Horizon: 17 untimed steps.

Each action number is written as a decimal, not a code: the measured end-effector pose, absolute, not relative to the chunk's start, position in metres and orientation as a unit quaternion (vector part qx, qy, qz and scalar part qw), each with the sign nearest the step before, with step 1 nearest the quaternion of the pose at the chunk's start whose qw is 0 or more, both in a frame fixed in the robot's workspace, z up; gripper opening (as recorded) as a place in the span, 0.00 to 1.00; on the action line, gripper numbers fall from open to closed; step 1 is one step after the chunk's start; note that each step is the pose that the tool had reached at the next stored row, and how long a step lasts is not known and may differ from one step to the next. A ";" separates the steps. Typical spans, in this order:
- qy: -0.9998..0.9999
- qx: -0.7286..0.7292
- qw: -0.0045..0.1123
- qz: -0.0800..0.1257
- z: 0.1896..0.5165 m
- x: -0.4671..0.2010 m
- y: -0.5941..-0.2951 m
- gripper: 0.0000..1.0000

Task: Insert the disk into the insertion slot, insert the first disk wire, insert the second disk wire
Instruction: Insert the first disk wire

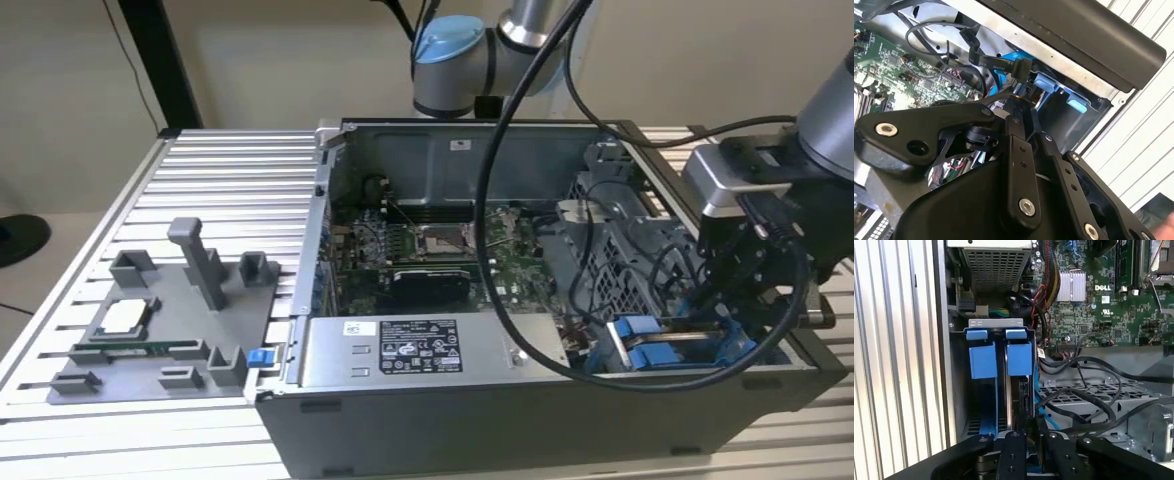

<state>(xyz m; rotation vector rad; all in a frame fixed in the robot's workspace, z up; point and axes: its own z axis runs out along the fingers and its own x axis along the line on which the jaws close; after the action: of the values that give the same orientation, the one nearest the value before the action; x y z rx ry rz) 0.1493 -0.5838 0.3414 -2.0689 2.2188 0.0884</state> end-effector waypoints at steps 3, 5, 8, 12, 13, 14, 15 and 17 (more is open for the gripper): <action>0.733 -0.677 0.054 0.029 0.341 0.149 -0.584 0.00; 0.734 -0.676 0.054 0.029 0.341 0.149 -0.584 0.00; 0.736 -0.674 0.054 0.028 0.340 0.149 -0.583 0.00; 0.738 -0.672 0.055 0.028 0.340 0.149 -0.583 0.00; 0.739 -0.671 0.055 0.028 0.340 0.149 -0.583 0.00; 0.739 -0.671 0.055 0.028 0.340 0.149 -0.582 0.00; 0.739 -0.670 0.055 0.028 0.340 0.149 -0.582 0.00; 0.740 -0.670 0.055 0.027 0.340 0.149 -0.582 0.00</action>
<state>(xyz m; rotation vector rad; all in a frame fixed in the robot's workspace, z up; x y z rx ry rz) 0.1493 -0.5822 0.3398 -2.0349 2.2455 0.0833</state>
